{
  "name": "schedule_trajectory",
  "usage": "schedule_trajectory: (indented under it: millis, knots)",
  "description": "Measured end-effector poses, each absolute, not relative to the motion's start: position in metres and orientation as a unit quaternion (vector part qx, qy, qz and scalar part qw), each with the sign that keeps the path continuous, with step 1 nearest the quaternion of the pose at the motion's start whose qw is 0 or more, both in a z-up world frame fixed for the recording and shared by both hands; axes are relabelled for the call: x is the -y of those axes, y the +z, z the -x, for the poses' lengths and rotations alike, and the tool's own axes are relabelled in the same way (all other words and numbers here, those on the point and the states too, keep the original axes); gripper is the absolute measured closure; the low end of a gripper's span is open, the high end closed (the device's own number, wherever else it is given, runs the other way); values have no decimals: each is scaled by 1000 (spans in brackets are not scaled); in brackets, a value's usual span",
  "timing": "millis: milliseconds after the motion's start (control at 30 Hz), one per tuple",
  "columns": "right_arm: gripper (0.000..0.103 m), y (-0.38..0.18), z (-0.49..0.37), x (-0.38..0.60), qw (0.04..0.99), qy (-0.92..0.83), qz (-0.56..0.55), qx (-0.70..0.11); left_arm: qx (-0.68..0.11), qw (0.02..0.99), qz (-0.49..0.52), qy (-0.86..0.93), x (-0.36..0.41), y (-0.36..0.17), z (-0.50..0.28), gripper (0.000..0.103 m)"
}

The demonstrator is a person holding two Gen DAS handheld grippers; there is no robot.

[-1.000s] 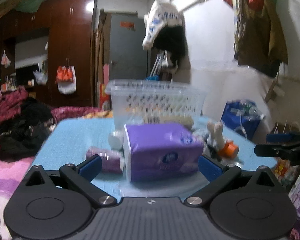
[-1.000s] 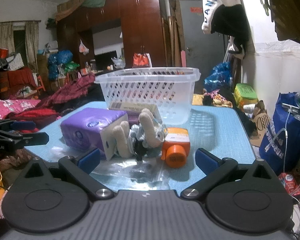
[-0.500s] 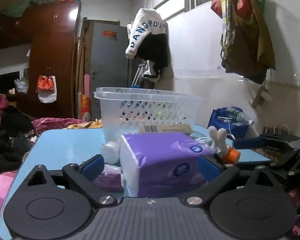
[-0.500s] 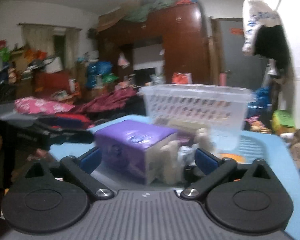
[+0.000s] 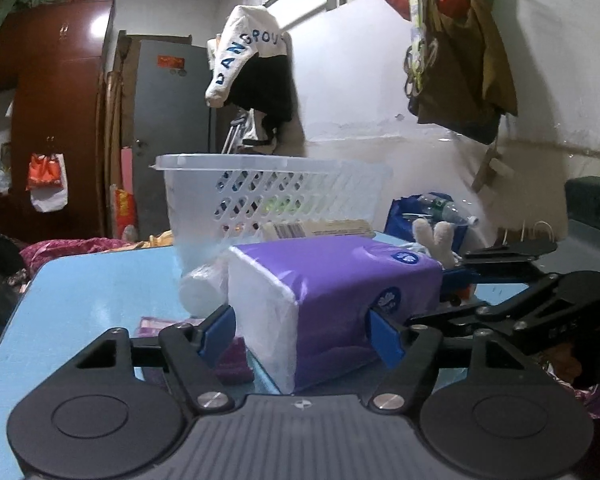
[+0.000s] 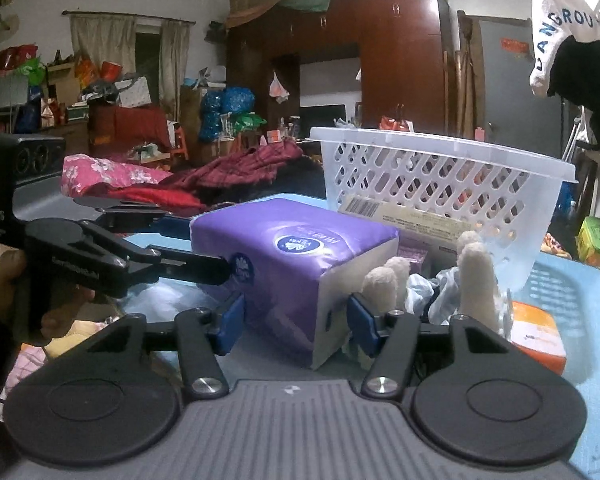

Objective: Organize objects
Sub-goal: 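Grasp the purple tissue pack with both grippers and lower it into the white basket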

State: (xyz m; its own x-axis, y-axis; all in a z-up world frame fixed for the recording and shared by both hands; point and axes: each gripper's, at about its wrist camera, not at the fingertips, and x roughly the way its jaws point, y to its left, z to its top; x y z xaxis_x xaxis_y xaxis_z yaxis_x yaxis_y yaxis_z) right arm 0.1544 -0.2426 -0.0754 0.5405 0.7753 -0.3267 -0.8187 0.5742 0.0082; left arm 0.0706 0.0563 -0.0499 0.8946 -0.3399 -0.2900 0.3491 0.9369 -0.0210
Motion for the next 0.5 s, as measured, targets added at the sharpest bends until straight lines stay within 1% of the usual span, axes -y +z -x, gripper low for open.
schedule_trajectory:
  millis: [33,133,167,200,233,367,500]
  knots:
    - [40,-76,-155,242,874,457,73,-148,-149,971,-18,-185,-54,-51,-71,37]
    - [41,-78,-157,240,875,456,76,-144,-147,973,-35,-173,-46,-53,-68,38]
    - [47,-78,-156,242,877,453,75,-141,-146,974,-36,-170,-44,-53,-65,39]
    - [50,-78,-154,243,881,447,79,-136,-145,974,-35,-171,-44,-51,-63,40]
    - [50,-76,-152,246,880,450,78,-132,-141,974,-32,-173,-45,-48,-59,40]
    - [52,-57,-136,260,882,456,67,-95,-108,978,-33,-177,-41,-25,-41,41]
    - [54,-25,-118,271,884,457,75,-56,-81,978,-34,-187,-34,12,-37,42]
